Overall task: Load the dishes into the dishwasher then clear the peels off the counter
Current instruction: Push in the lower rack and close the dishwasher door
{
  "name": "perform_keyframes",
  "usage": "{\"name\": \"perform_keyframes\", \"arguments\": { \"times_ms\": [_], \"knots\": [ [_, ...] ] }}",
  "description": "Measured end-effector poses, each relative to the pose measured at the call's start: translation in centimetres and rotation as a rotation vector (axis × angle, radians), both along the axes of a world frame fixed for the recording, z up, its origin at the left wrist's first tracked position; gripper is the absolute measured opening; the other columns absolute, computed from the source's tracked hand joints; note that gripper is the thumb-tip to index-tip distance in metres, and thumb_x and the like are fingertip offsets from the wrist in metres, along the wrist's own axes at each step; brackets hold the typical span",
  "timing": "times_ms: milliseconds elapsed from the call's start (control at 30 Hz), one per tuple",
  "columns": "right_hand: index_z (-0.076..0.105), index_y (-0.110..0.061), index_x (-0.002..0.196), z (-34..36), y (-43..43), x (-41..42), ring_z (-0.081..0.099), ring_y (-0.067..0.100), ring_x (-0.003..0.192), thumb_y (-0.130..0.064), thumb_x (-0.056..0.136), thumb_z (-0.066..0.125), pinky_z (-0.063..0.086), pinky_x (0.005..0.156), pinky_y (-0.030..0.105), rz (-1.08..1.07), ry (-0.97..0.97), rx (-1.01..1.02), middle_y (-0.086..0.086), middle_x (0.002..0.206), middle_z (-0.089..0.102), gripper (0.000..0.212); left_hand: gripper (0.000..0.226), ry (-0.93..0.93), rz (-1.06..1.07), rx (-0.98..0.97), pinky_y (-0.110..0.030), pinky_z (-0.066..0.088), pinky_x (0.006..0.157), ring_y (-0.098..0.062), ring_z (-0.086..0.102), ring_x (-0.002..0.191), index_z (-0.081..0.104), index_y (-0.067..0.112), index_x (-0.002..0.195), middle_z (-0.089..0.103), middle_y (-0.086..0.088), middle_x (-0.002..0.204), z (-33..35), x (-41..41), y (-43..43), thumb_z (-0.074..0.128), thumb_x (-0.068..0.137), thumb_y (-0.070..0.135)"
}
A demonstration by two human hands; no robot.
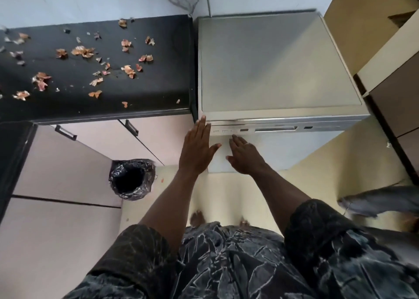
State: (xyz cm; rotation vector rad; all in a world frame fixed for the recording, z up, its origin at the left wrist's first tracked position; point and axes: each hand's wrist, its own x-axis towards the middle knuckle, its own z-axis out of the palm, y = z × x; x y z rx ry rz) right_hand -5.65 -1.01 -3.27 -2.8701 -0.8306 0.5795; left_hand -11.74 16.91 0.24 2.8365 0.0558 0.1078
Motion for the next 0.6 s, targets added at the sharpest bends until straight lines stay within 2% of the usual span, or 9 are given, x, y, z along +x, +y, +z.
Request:
{"name": "perform_keyframes", "arguments": {
  "times_ms": [100, 200, 267, 600],
  "knots": [
    [0.013, -0.004, 0.159, -0.9, 0.4, -0.5, 0.009, 0.029, 0.155, -0.041, 0.104, 0.046, 0.026, 0.119, 0.052, 0.039, 0.045, -0.045, 0.013, 0.168, 0.007, 0.074, 0.078, 0.173, -0.01, 0.064, -0.045, 0.019, 0.124, -0.028, 0.012, 0.155, 0.023, 0.008, 0.158, 0.011, -0.011, 0.168, -1.6, -2.2, 0.1, 0.045, 0.1, 0.055],
    [0.01, -0.003, 0.159, -1.2, 1.6, -0.5, 0.006, 0.03, 0.155, -0.041, 0.104, 0.046, 0.024, 0.119, 0.054, 0.064, 0.083, -0.054, 0.013, 0.168, 0.003, 0.076, 0.083, 0.399, -0.018, 0.14, -0.045, 0.009, 0.125, -0.025, 0.0, 0.156, 0.012, 0.009, 0.16, 0.002, -0.01, 0.169, -2.9, -3.5, 1.1, 0.035, 0.1, 0.062],
    [0.008, -0.004, 0.159, -1.3, 2.7, -0.3, 0.004, 0.03, 0.155, -0.04, 0.104, 0.046, 0.023, 0.12, 0.054, 0.071, 0.102, -0.049, 0.012, 0.169, 0.0, 0.076, 0.084, 0.474, -0.021, 0.151, -0.046, 0.006, 0.125, -0.024, -0.005, 0.156, 0.009, 0.009, 0.16, -0.002, -0.009, 0.169, -3.1, -3.8, 1.6, 0.031, 0.1, 0.064],
    [0.005, -0.004, 0.16, -2.5, 5.8, 0.9, 0.0, 0.029, 0.156, -0.038, 0.105, 0.044, 0.021, 0.121, 0.055, 0.026, 0.155, -0.038, 0.011, 0.169, -0.006, 0.075, 0.082, 0.52, -0.088, 0.166, -0.046, 0.006, 0.126, -0.023, -0.007, 0.156, 0.007, 0.01, 0.16, -0.004, -0.008, 0.169, -1.7, -3.7, 2.6, 0.031, 0.101, 0.063]
  ]
}}
